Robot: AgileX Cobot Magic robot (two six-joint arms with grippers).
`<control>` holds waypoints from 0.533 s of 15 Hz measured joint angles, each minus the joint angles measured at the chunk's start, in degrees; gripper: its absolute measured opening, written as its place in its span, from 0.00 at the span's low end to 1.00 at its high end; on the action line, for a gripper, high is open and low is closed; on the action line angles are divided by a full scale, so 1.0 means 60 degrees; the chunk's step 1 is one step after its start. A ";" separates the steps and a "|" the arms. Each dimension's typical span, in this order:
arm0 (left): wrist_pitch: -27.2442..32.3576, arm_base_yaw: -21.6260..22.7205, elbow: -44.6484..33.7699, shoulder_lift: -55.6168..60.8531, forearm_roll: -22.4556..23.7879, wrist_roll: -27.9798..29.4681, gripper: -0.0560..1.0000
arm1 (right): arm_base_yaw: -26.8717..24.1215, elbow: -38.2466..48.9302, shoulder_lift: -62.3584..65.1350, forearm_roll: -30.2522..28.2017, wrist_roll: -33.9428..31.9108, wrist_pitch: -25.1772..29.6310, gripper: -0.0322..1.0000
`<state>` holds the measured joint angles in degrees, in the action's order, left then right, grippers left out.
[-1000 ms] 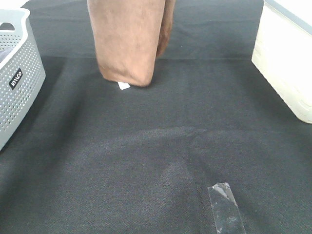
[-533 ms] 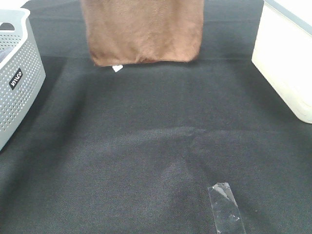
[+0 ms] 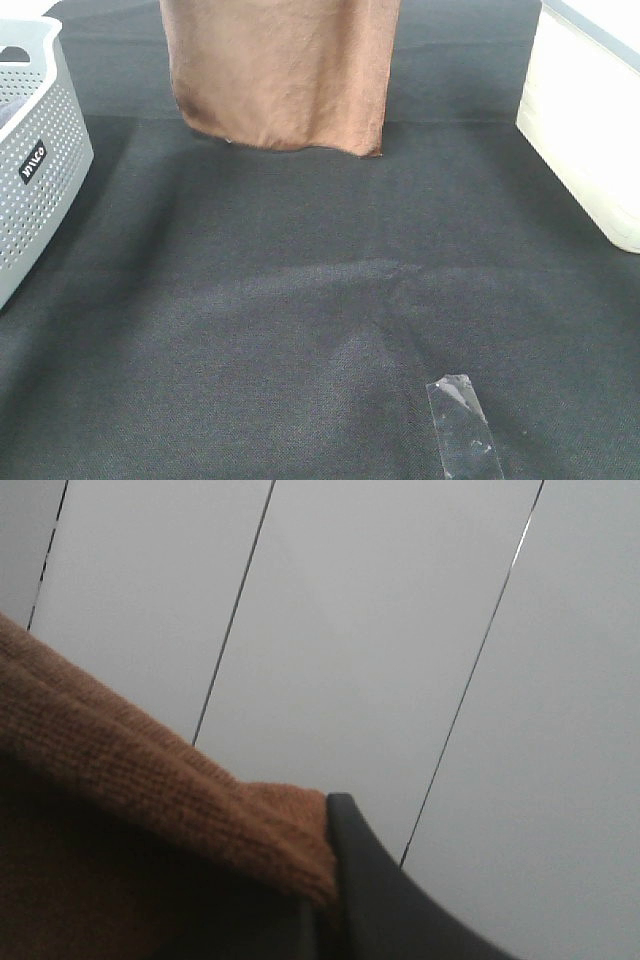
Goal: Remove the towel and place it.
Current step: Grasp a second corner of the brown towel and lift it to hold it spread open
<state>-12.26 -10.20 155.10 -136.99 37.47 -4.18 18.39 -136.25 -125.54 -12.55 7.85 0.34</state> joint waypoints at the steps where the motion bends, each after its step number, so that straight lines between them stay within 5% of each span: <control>1: 0.0573 -0.0057 0.0000 0.0000 0.0000 0.0229 0.05 | 0.0000 -0.0010 0.0000 0.0220 0.0000 0.0363 0.03; 5: 0.4622 -0.0688 0.0000 0.0019 -0.0821 0.0258 0.05 | 0.0000 -0.0029 0.0029 0.1757 0.0000 0.3189 0.03; 8: 0.8976 -0.1308 0.0000 0.0458 -0.2416 -0.1499 0.05 | -0.0010 -0.0029 0.0392 0.2091 0.0000 0.6408 0.03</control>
<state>41.60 -18.05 155.10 -134.24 22.98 -13.18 18.33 -136.42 -123.19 0.00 7.85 38.79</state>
